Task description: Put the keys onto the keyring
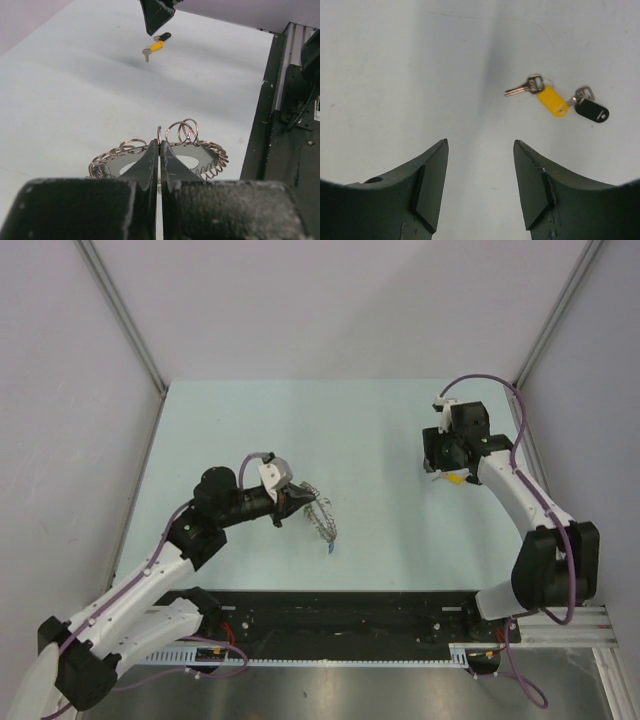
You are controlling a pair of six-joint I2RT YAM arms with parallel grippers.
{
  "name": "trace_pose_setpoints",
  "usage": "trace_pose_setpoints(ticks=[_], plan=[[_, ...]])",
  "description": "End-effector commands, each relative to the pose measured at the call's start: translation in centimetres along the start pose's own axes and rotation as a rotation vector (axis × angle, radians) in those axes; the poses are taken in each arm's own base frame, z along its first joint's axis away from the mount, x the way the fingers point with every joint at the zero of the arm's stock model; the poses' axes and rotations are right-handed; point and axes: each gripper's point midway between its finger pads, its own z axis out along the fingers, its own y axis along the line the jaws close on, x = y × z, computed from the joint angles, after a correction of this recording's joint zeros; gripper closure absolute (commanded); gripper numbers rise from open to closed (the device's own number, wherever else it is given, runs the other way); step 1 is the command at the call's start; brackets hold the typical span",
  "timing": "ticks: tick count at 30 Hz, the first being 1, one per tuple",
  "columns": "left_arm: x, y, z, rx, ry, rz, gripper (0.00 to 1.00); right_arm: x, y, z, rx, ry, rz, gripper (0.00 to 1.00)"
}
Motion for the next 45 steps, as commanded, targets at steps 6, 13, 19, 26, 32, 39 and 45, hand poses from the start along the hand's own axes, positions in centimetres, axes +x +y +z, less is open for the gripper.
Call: trace_pose_setpoints(ticks=[6, 13, 19, 26, 32, 39, 45], plan=[[-2.7, 1.2, -2.5, -0.126, -0.045, 0.112, 1.00, 1.1, -6.6, 6.8, 0.133, 0.032, 0.162, 0.41], [-2.4, 1.6, -2.5, -0.163, -0.021, 0.143, 1.00, 2.4, -9.4, 9.7, 0.143, 0.050, 0.217, 0.42], [-2.2, 1.4, -2.4, -0.160, -0.015, 0.149, 1.00, 3.4, -10.7, 11.8, 0.134, 0.067, 0.204, 0.42], [-2.4, 1.4, -2.5, -0.161, -0.021, 0.158, 1.00, 5.6, -9.5, 12.5, 0.061, 0.152, 0.264, 0.42], [-2.7, 1.2, -2.7, -0.158, -0.035, 0.164, 1.00, 6.6, -7.0, 11.7, 0.039, 0.212, 0.258, 0.58], [-3.2, 1.0, -3.1, -0.162, -0.057, 0.172, 1.00, 9.0, -2.9, 10.1, 0.033, 0.261, 0.259, 0.72], [-3.7, 0.8, -3.4, -0.163, -0.075, 0.181, 1.00, 13.0, 2.4, 8.4, 0.016, 0.336, 0.286, 0.78]])
